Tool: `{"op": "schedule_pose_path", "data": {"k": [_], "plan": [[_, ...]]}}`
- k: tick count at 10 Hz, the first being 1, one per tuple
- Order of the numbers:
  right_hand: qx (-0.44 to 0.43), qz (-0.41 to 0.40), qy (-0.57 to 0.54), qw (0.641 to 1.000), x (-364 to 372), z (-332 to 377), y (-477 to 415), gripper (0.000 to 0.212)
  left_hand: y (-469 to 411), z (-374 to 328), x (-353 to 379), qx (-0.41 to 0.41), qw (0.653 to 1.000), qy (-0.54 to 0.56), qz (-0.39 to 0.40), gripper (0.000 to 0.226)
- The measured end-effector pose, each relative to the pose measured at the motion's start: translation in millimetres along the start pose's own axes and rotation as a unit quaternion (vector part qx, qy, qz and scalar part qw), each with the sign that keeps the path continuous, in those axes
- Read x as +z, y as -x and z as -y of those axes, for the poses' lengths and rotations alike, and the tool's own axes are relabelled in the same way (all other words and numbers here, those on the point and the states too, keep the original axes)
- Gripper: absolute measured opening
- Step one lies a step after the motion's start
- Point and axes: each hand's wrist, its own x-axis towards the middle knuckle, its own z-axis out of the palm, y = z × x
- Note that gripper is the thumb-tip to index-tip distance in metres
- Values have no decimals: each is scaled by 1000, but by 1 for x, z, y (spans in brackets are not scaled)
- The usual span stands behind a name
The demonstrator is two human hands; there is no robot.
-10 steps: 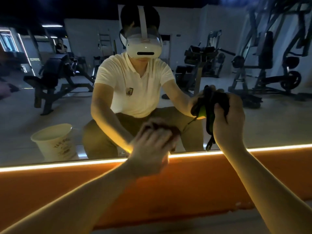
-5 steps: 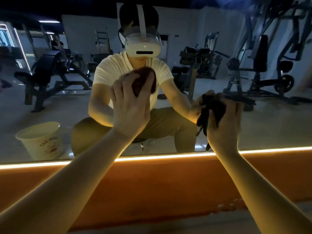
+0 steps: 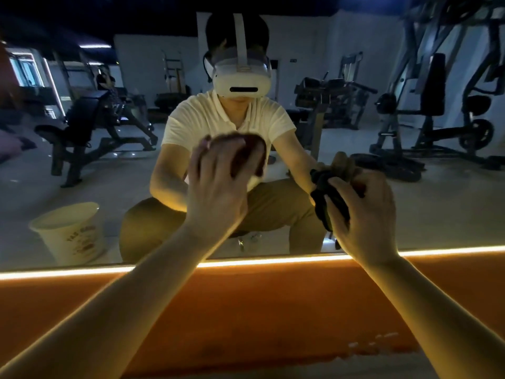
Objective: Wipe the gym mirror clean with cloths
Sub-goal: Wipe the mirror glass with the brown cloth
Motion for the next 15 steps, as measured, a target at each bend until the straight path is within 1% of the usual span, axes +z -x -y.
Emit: {"op": "schedule_pose_path", "data": {"k": [1, 2, 3, 4, 5, 6, 7, 8, 9, 10, 11, 12, 13, 14, 15], "plan": [[-8, 42, -28, 999, -1, -3, 10, 40, -15, -8, 8, -37, 999, 19, -21, 50], [-9, 51, -35, 998, -7, -12, 12, 41, 33, -31, 11, 70, 993, 76, 60, 50], [20, 38, -36, 998, -16, -31, 11, 38, 100, -52, 12, 137, 968, 67, 198, 50], [38, 27, -36, 998, -22, -46, 13, 35, 122, -58, 8, 222, 933, 49, 278, 51], [50, 21, -39, 998, -25, -55, 15, 37, 81, -55, 0, 223, 941, 49, 250, 60], [61, 4, -50, 997, -28, -67, 14, 35, 2, -58, 2, 111, 984, 47, 134, 69], [97, -22, -59, 993, -32, -77, 14, 34, -68, -58, 9, 7, 999, 30, 41, 60], [101, -26, -65, 992, -30, -80, 13, 36, -57, -67, 16, -16, 998, 49, 19, 55], [108, -26, -76, 991, -25, -78, 15, 37, 14, -100, 23, 89, 985, 101, 109, 59], [109, -13, -89, 990, -24, -81, 22, 36, 62, -120, 32, 276, 931, 65, 231, 68], [78, -4, -88, 993, -26, -87, 26, 37, 42, -116, 31, 303, 929, 39, 208, 44], [66, -8, -88, 994, -25, -90, 24, 34, -29, -113, 29, 105, 992, 16, 62, 43], [70, -14, -87, 994, -24, -91, 23, 31, -77, -110, 35, -74, 997, 15, -28, 44], [76, -18, -89, 993, -27, -95, 28, 30, -29, -125, 44, -9, 998, 59, 33, 59], [92, -6, -84, 992, -29, -103, 33, 31, 28, -152, 36, 162, 971, 26, 174, 58]]}}
